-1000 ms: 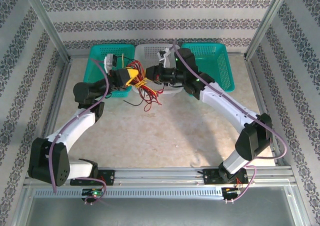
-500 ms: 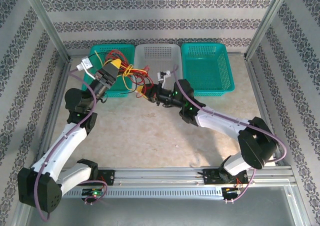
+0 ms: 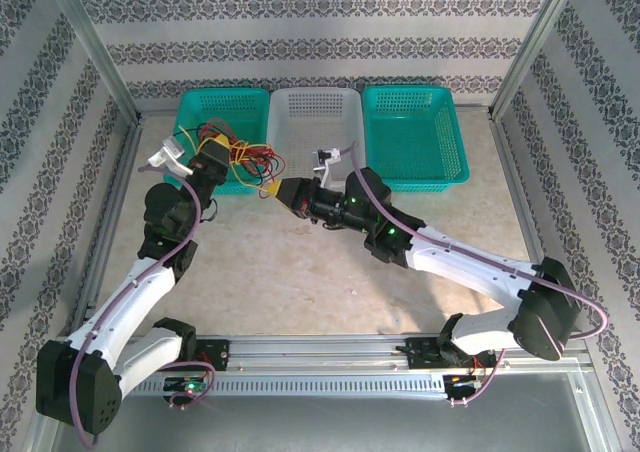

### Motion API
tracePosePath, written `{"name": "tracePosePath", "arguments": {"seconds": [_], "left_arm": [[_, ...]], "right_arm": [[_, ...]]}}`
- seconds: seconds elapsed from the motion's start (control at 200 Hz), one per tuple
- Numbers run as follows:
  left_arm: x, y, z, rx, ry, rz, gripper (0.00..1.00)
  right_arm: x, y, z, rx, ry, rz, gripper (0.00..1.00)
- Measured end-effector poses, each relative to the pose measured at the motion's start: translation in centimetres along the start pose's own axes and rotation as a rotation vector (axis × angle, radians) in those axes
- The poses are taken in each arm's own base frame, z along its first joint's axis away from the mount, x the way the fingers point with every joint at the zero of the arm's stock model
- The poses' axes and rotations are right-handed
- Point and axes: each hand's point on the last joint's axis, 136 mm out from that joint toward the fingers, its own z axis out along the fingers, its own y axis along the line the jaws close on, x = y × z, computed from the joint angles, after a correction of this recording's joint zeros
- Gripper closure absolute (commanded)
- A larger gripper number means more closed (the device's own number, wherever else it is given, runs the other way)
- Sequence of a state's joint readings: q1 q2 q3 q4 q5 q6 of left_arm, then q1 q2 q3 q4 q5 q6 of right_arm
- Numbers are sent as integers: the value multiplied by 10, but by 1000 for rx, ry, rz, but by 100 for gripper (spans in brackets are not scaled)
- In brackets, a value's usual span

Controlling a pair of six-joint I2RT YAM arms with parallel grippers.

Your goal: Untangle the cables

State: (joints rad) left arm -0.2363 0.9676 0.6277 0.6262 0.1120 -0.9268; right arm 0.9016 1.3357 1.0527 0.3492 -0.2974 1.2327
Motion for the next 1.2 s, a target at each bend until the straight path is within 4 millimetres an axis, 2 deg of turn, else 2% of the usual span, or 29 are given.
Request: {"name": "tracePosePath", "arguments": {"seconds": [0.115, 0.235, 0.4, 0.525, 0.6, 0.69, 0.79, 0.884, 0.979, 1.104, 1.204], "left_arm": [[13, 8, -2, -12, 49, 5, 100], [27, 0, -5, 40, 127, 2, 100], [42, -34, -12, 216, 240, -31, 100], [55, -59, -16, 357, 339, -103, 100], [61, -68, -20, 412, 395, -159, 100], [61, -82, -25, 467, 438, -215, 100], [50, -105, -30, 543, 444, -258, 100], [35, -123, -32, 602, 421, -286, 100], [21, -136, -33, 641, 382, -311, 100], [10, -139, -27, 651, 331, -333, 100], [7, -132, -20, 619, 292, -331, 100]], "right_arm": [[-15, 41, -6, 0, -7, -108, 100], [-52, 83, -23, -8, -66, -207, 100], [-108, 104, -47, 62, -140, -291, 100], [-136, 106, -58, 104, -160, -315, 100], [-155, 96, -63, 135, -175, -305, 100], [-176, 75, -64, 173, -183, -279, 100], [-196, 44, -58, 206, -185, -235, 100], [-205, 11, -47, 228, -172, -184, 100], [-201, -31, -31, 242, -147, -108, 100], [-177, -90, -10, 267, -100, 1, 100], [-149, -114, 4, 278, -55, 42, 100]]}}
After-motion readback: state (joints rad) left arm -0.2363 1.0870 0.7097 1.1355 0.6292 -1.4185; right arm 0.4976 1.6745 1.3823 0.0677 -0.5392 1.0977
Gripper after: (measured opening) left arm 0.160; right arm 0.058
